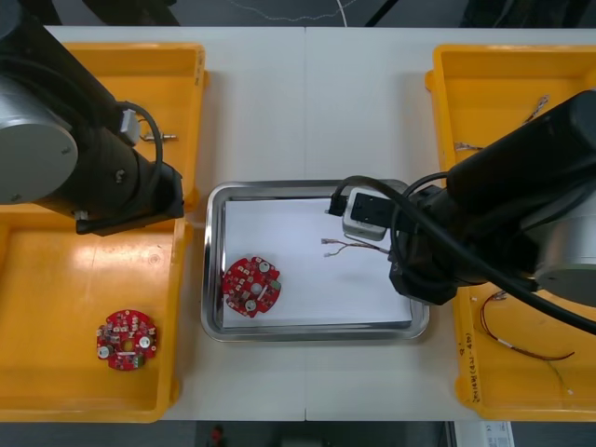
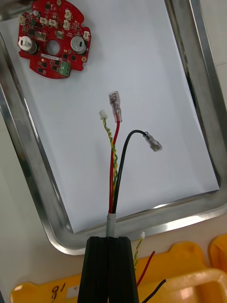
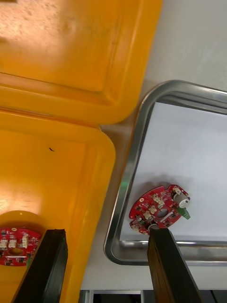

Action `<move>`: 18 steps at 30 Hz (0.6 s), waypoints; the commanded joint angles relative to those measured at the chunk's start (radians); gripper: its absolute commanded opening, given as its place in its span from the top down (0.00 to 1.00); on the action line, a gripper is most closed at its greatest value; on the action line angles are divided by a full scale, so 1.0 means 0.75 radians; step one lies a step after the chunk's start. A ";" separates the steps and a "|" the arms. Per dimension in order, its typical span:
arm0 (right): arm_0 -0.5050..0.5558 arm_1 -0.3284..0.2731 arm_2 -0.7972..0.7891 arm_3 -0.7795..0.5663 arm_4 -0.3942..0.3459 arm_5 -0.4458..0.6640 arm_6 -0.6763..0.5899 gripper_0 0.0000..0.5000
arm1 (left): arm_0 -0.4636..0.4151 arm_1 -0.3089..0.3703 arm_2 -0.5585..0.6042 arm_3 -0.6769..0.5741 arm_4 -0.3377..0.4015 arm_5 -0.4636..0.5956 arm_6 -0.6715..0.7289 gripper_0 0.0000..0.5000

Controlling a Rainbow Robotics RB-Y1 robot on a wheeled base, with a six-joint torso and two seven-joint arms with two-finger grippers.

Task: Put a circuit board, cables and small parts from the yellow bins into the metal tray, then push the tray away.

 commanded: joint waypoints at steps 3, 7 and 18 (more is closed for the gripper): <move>-0.048 0.055 0.151 0.105 0.091 -0.109 0.095 1.00 | 0.043 0.105 0.101 -0.043 0.017 0.011 -0.130 0.00; -0.050 0.053 0.233 0.146 0.171 -0.142 0.118 1.00 | 0.043 0.117 0.171 0.004 0.028 0.011 -0.144 0.00; -0.050 0.074 0.391 0.279 0.237 -0.295 0.175 1.00 | 0.032 0.148 0.328 0.215 0.003 0.011 -0.275 0.00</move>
